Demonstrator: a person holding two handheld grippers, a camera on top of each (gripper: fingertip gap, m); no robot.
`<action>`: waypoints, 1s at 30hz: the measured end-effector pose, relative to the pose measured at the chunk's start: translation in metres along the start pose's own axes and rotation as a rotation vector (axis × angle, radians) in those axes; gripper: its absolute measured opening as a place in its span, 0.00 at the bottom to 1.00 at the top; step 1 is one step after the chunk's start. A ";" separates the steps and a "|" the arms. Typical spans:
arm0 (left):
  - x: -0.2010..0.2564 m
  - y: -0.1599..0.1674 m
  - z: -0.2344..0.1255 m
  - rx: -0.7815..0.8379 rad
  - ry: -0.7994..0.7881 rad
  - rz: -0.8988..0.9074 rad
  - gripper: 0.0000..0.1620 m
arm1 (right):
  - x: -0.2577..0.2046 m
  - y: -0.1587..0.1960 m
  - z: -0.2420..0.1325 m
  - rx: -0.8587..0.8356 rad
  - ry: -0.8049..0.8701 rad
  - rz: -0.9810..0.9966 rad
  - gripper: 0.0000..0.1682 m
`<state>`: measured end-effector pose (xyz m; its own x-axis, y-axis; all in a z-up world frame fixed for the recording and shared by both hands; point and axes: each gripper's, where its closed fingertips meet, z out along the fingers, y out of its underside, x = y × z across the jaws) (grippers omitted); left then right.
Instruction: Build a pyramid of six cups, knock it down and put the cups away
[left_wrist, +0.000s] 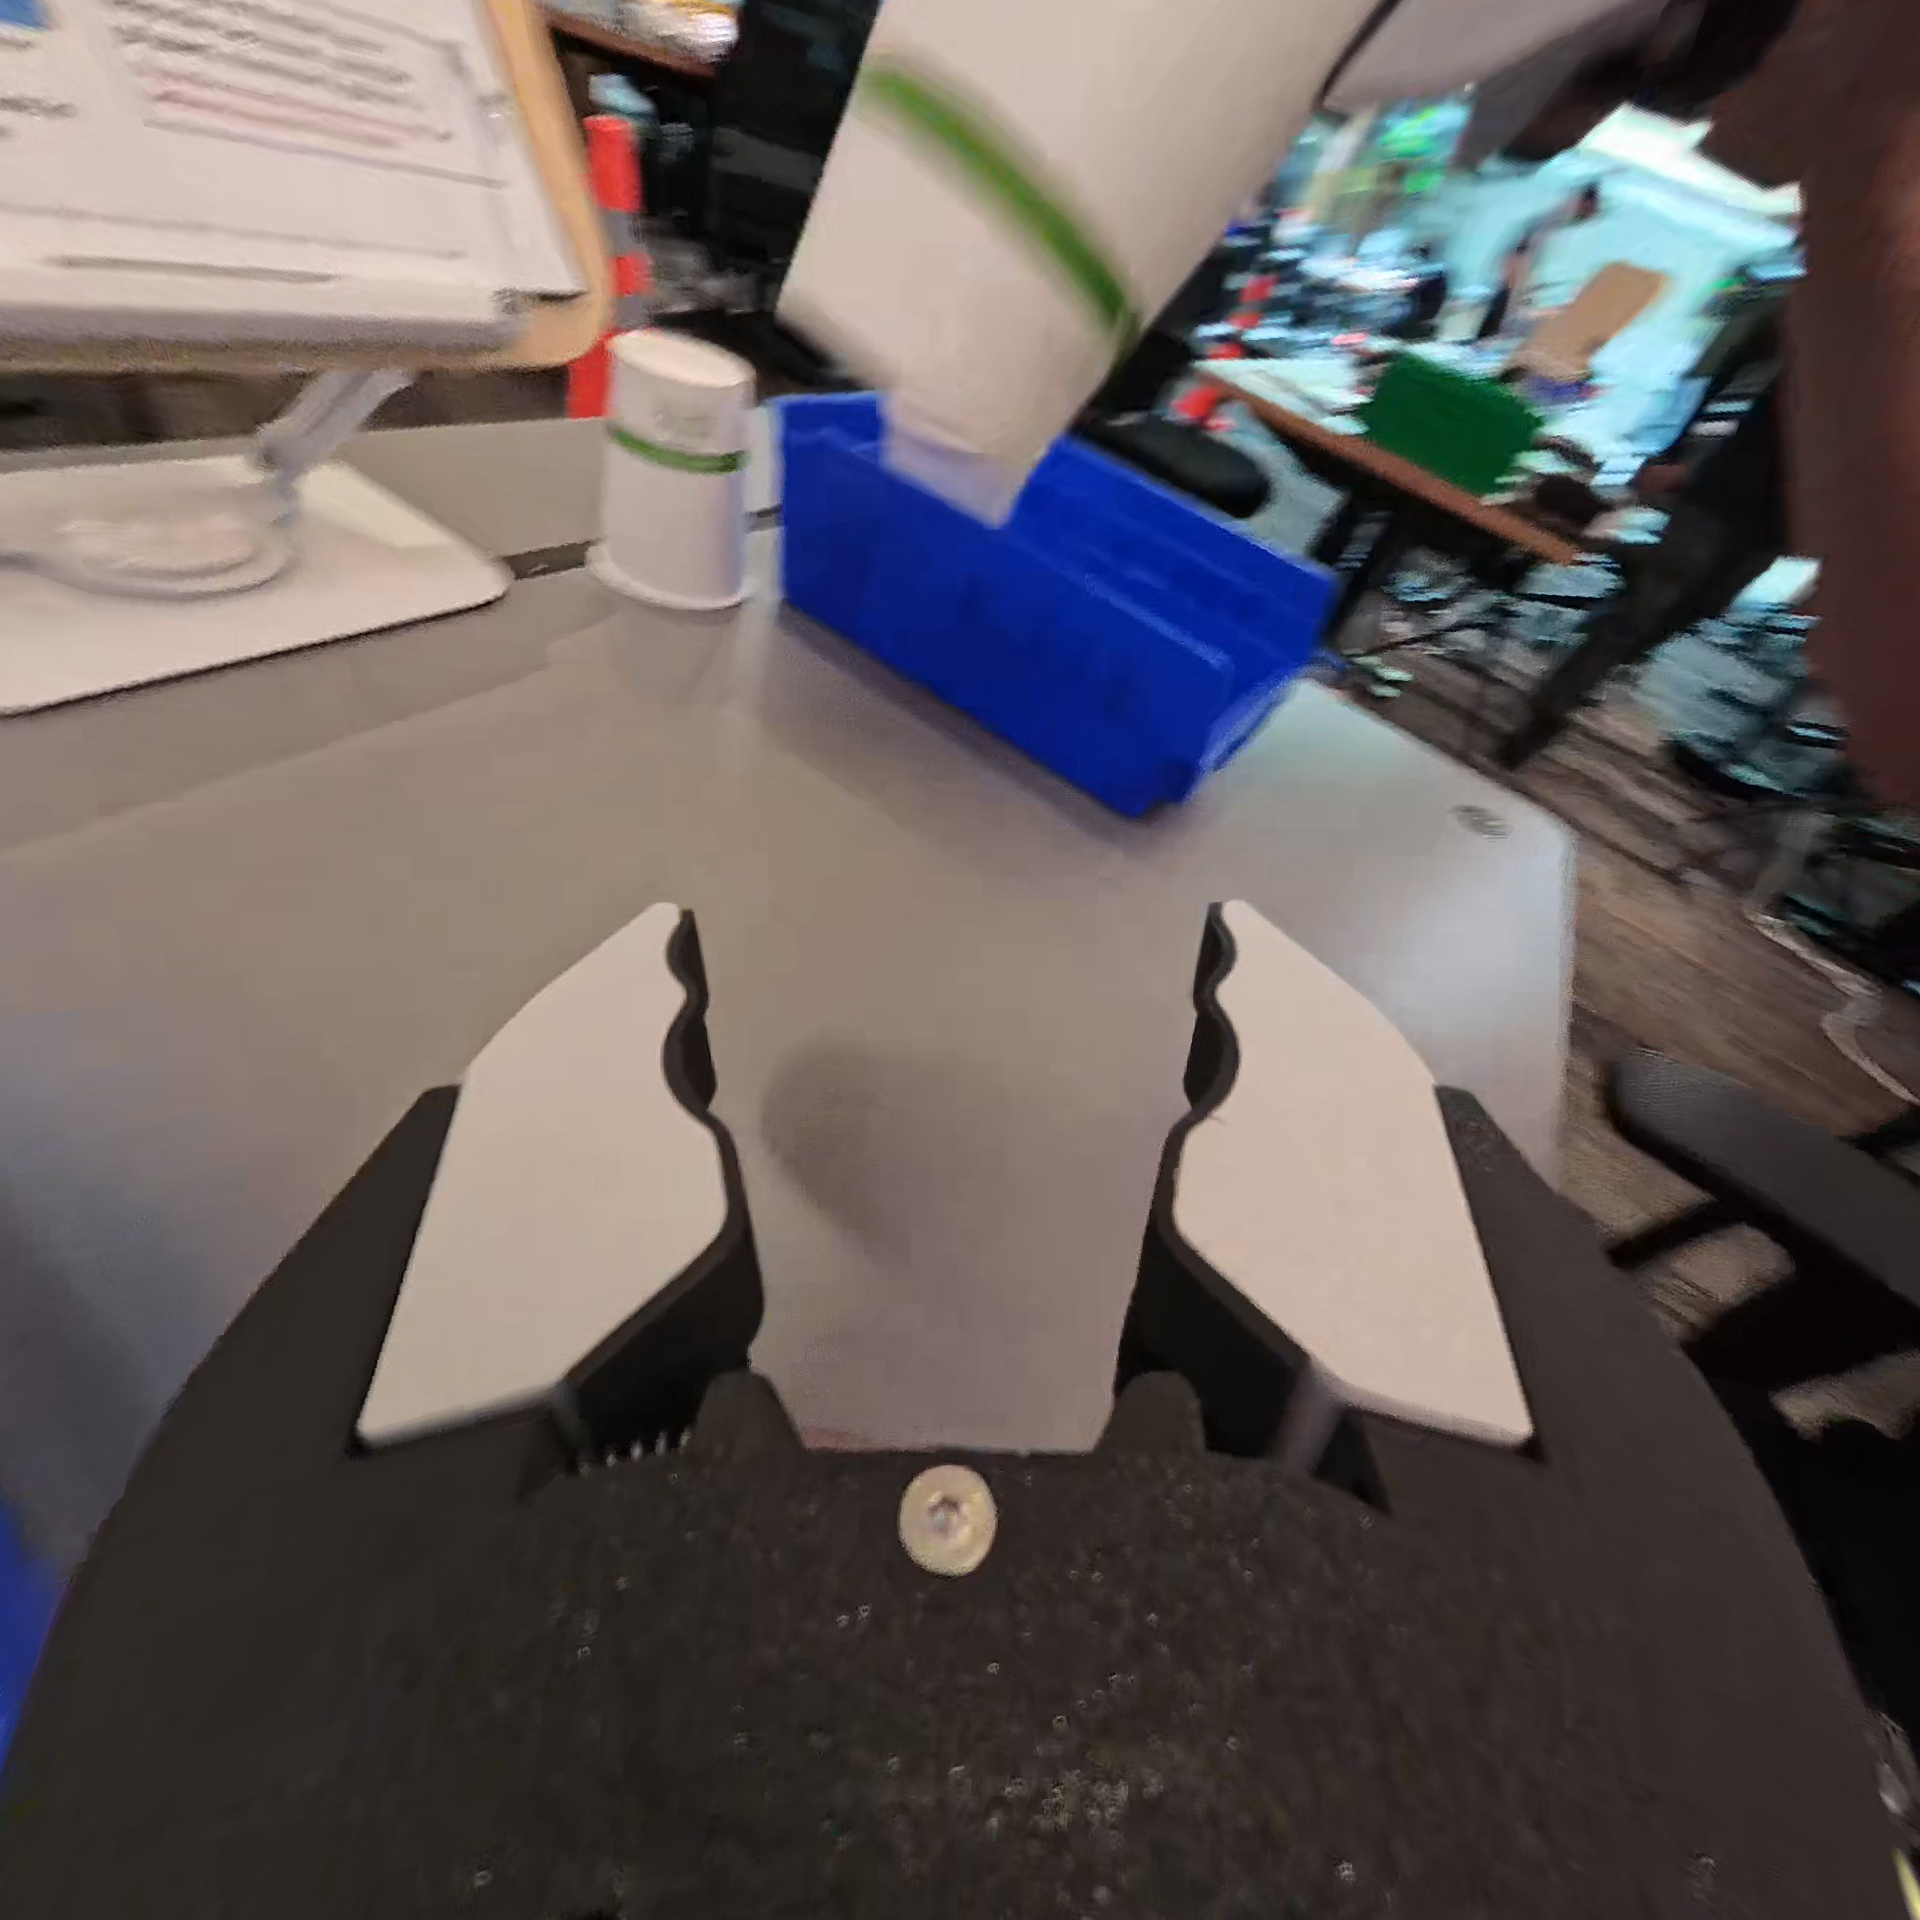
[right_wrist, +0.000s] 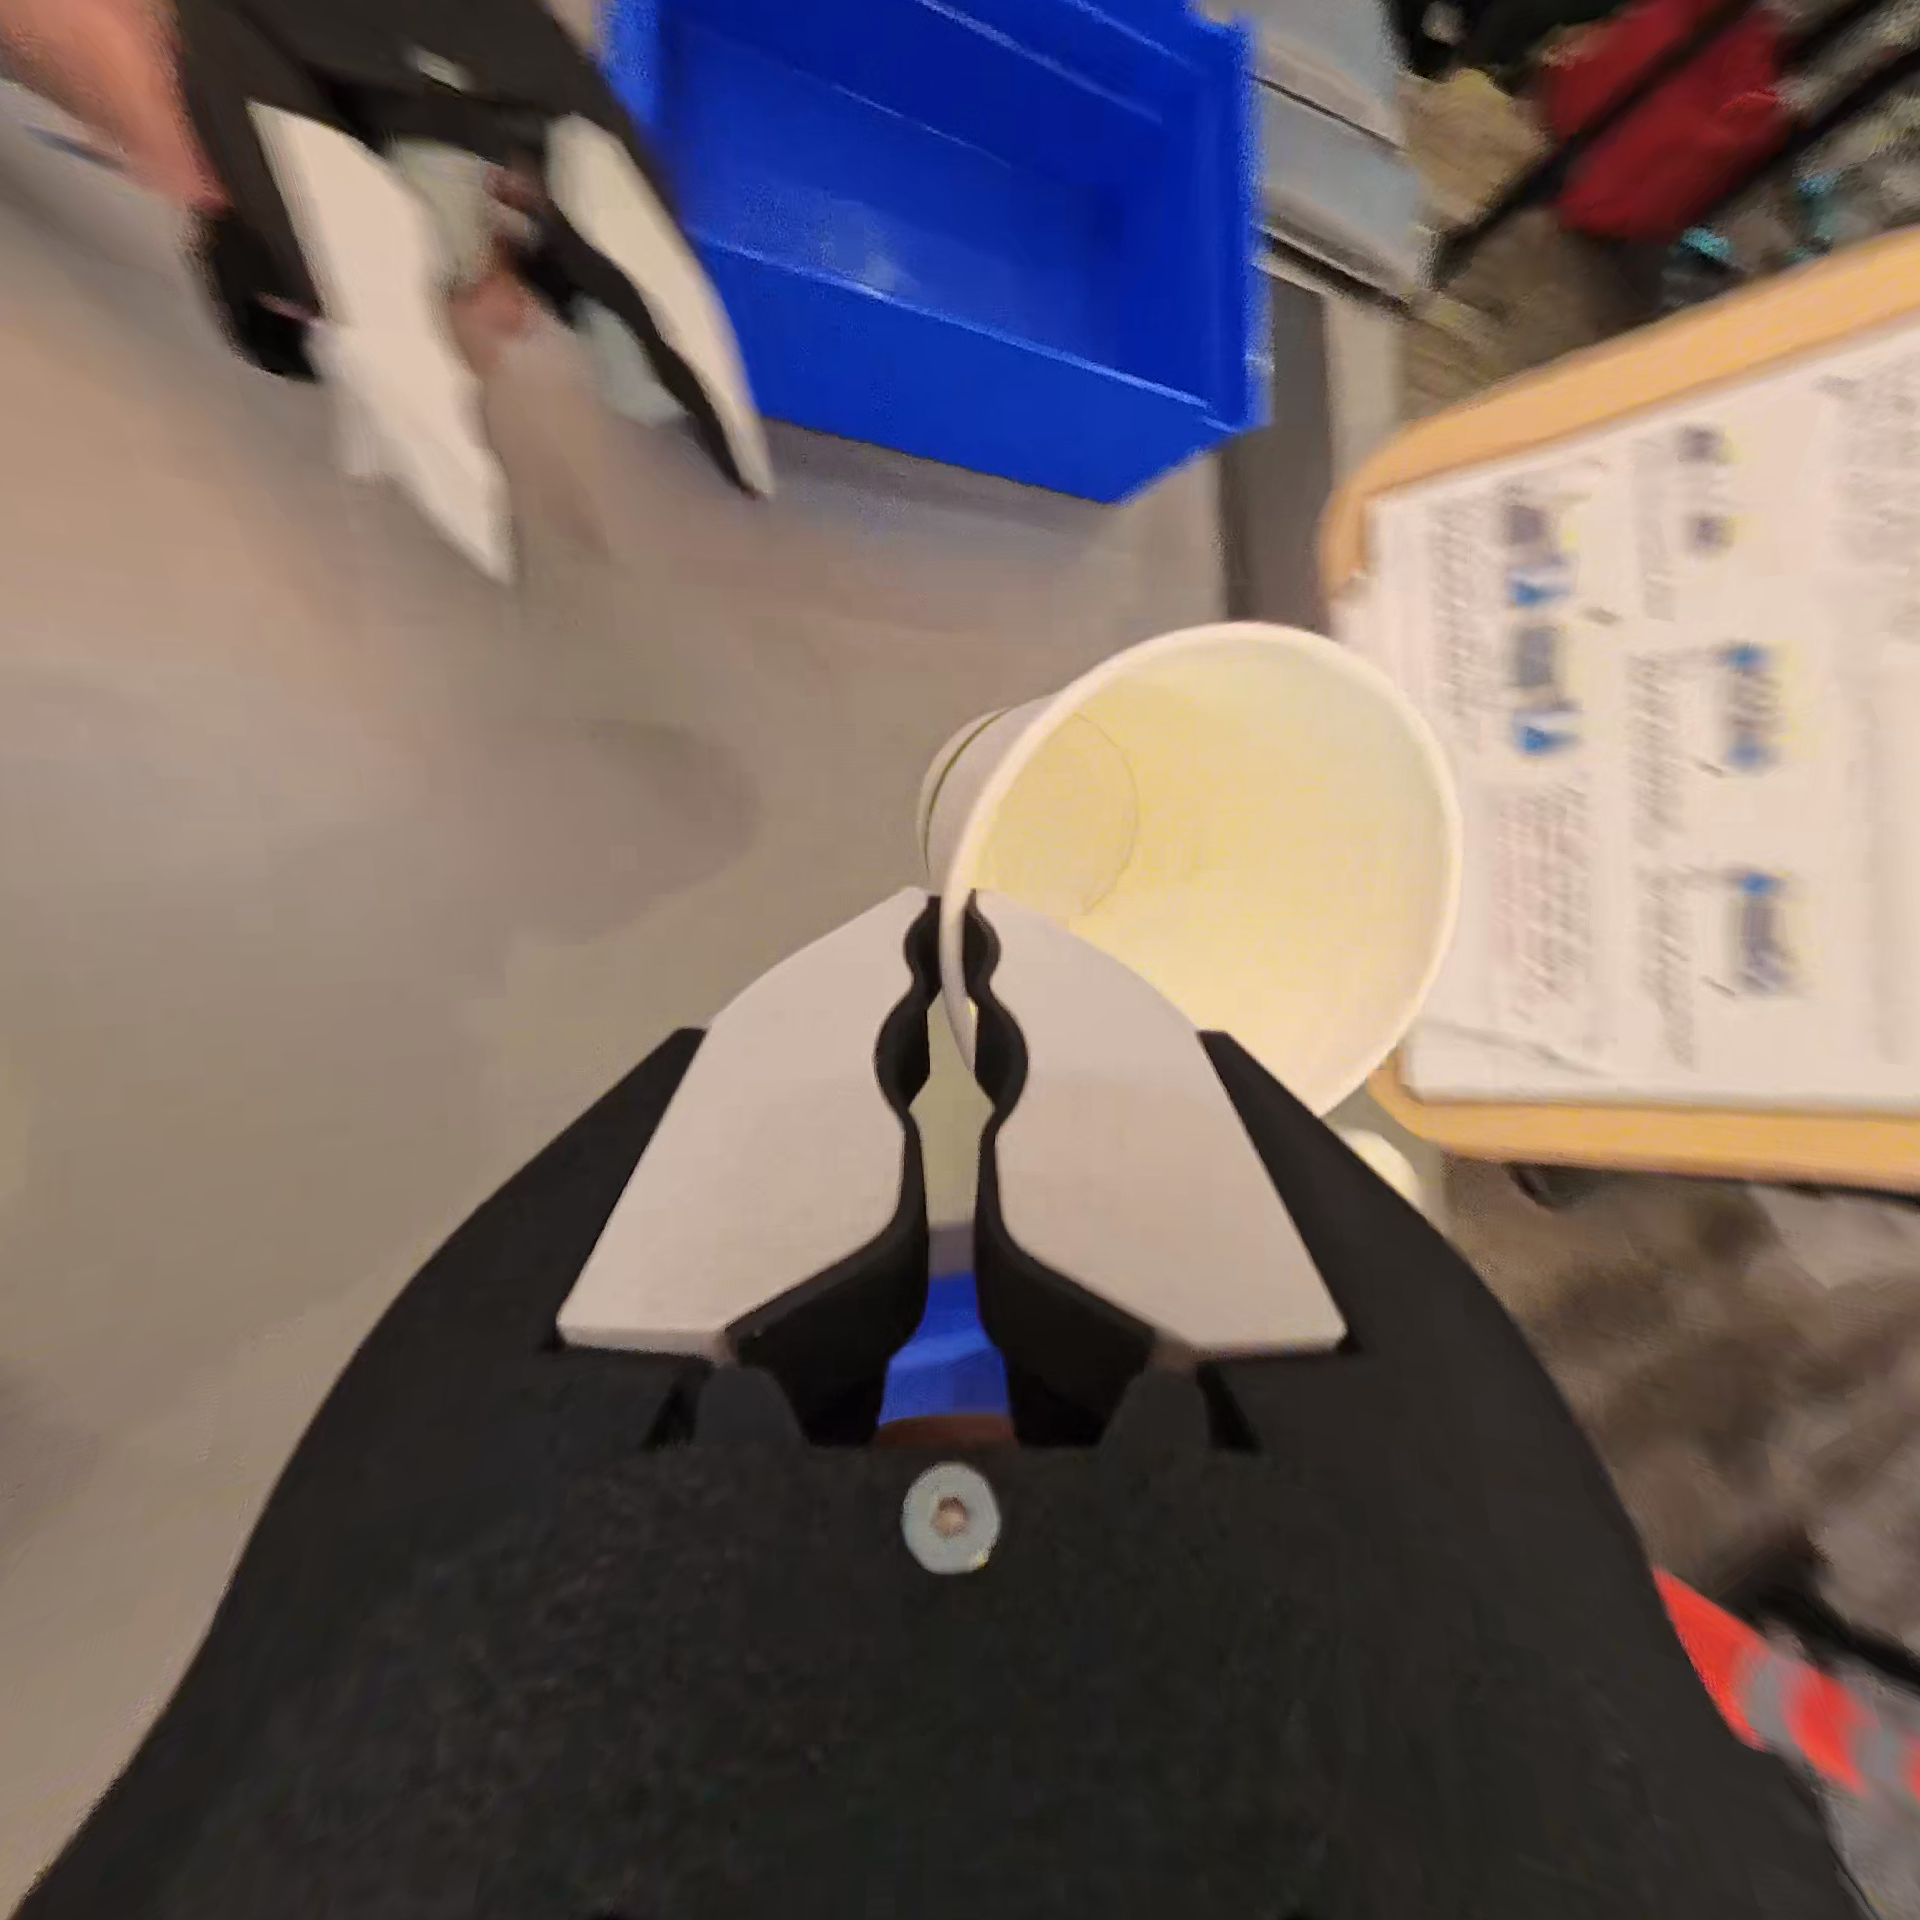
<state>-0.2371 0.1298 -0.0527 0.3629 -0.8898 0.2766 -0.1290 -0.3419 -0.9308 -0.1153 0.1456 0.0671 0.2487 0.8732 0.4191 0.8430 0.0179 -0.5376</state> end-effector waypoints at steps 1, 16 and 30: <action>-0.006 0.008 -0.006 -0.008 -0.083 -0.005 0.54 | 0.020 0.012 -0.010 -0.047 0.087 0.002 0.01; -0.004 0.057 -0.032 -0.151 -0.346 0.073 0.49 | 0.120 0.255 -0.020 -0.512 0.134 0.485 0.02; -0.008 0.083 -0.022 -0.239 -0.293 0.052 0.49 | 0.084 0.285 0.042 -0.523 -0.096 0.597 0.21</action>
<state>-0.2712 0.1014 -0.1267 0.5941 -0.7957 0.1180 -0.3535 -0.3900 -0.8503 0.1260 0.2448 -0.0818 0.7066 0.7017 0.0913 0.7007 -0.6757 -0.2288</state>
